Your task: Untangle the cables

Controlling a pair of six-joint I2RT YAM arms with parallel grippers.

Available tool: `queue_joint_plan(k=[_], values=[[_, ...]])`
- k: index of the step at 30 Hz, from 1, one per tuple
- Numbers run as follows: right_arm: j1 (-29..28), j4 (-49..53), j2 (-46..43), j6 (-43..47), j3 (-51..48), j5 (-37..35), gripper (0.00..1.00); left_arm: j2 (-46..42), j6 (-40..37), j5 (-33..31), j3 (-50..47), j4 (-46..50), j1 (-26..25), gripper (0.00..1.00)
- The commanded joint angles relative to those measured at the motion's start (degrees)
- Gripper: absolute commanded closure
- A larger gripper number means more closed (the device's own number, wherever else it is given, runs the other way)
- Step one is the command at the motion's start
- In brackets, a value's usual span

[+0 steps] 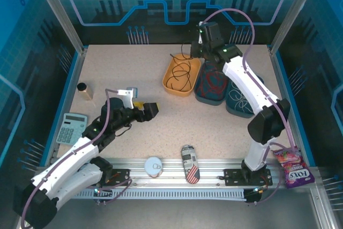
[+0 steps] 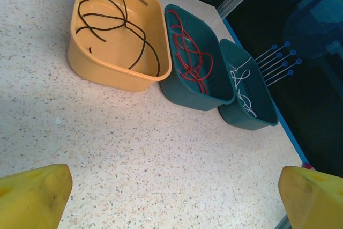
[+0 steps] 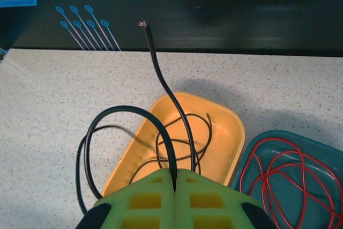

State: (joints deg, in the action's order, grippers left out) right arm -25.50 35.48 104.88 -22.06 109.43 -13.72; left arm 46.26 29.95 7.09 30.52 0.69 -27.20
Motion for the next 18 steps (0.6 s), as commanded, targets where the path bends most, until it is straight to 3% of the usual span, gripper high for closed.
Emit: queue_joint_plan(k=[1, 10, 18], values=[[1.82, 1.42, 3.61, 1.58, 5.03, 2.26, 1.0, -1.16, -0.27, -2.02, 1.65, 2.91, 0.22, 0.01], [3.17, 0.82, 10.51, 3.67, 10.86, 2.1, 1.0, -3.17, 0.45, -4.87, 0.64, 5.45, 0.23, 0.01], [3.1, -0.89, 12.1, 3.64, 8.04, 2.48, 1.0, -3.36, 0.28, -5.42, 0.5, 5.64, 0.24, 0.01]])
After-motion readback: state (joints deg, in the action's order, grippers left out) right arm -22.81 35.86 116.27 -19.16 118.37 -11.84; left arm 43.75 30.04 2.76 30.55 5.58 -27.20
